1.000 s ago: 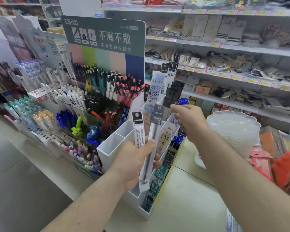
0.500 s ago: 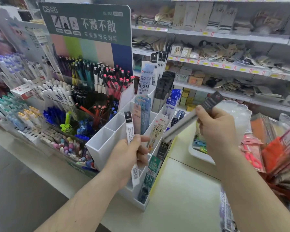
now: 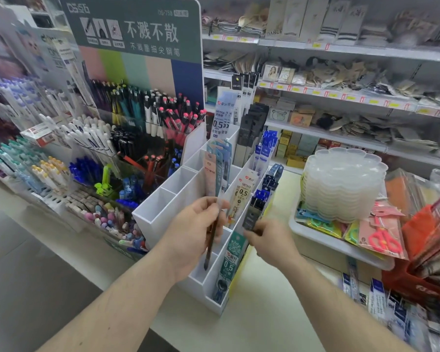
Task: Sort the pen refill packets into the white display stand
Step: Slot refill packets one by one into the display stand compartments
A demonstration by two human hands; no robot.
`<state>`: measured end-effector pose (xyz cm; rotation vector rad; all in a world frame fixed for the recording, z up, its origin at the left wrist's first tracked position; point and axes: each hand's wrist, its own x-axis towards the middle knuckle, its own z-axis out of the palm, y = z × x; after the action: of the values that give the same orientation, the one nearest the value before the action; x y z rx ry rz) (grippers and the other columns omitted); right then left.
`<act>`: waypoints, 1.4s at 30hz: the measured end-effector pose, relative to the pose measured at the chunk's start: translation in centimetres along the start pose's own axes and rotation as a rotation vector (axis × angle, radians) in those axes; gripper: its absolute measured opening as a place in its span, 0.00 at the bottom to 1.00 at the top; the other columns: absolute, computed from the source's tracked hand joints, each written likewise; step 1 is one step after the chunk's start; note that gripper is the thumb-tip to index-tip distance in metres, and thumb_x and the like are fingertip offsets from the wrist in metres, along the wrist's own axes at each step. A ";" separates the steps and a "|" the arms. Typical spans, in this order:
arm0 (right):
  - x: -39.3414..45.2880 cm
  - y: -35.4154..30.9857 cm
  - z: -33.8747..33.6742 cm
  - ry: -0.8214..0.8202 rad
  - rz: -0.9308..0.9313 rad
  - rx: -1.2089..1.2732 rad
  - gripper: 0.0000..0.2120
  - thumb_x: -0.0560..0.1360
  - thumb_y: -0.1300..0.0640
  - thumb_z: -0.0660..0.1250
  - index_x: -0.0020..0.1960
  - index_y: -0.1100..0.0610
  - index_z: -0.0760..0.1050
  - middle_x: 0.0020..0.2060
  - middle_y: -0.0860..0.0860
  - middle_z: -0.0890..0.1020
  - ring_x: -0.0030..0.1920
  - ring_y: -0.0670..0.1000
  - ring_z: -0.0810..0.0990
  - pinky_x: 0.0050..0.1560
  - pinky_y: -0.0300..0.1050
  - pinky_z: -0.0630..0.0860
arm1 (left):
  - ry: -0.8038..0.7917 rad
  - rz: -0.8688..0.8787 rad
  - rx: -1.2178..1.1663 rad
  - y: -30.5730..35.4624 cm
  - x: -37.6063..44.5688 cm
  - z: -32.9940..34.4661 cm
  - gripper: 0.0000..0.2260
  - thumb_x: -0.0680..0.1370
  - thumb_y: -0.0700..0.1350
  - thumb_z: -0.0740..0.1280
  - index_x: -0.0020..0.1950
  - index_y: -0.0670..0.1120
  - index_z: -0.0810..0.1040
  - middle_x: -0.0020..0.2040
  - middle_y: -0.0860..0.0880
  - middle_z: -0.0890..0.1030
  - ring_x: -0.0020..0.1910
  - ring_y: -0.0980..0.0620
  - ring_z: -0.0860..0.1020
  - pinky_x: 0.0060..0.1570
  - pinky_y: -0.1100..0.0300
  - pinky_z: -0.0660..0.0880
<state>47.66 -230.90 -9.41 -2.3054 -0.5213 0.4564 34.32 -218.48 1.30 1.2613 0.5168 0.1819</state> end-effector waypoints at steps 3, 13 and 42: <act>-0.3 0.7 1.0 -0.034 0.008 -0.106 0.10 0.76 0.52 0.70 0.37 0.54 0.79 0.32 0.49 0.80 0.33 0.50 0.76 0.36 0.47 0.75 | 0.013 0.053 0.080 -0.3 -0.1 -0.1 0.07 0.81 0.33 0.61 0.51 0.42 0.77 0.34 0.52 0.82 0.33 0.54 0.79 0.42 0.56 0.81; -0.4 -2.0 -3.7 -0.053 0.062 0.001 0.04 0.75 0.57 0.71 0.42 0.53 0.82 0.38 0.48 0.83 0.35 0.47 0.78 0.32 0.39 0.73 | -0.025 0.035 0.110 -0.4 0.3 -0.3 0.14 0.77 0.28 0.66 0.56 0.42 0.81 0.48 0.46 0.87 0.45 0.50 0.85 0.39 0.60 0.80; 8.2 -15.4 -15.5 0.631 -0.440 0.630 0.11 0.77 0.52 0.71 0.38 0.56 0.80 0.28 0.48 0.74 0.29 0.49 0.68 0.34 0.47 0.66 | 0.265 0.544 0.383 7.3 2.0 0.3 0.14 0.75 0.35 0.69 0.50 0.55 0.79 0.49 0.58 0.82 0.49 0.61 0.80 0.51 0.66 0.77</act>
<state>58.23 -225.49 10.70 -1.5418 -0.4578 -0.2905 37.26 -215.71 7.68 1.7491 0.4340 0.7423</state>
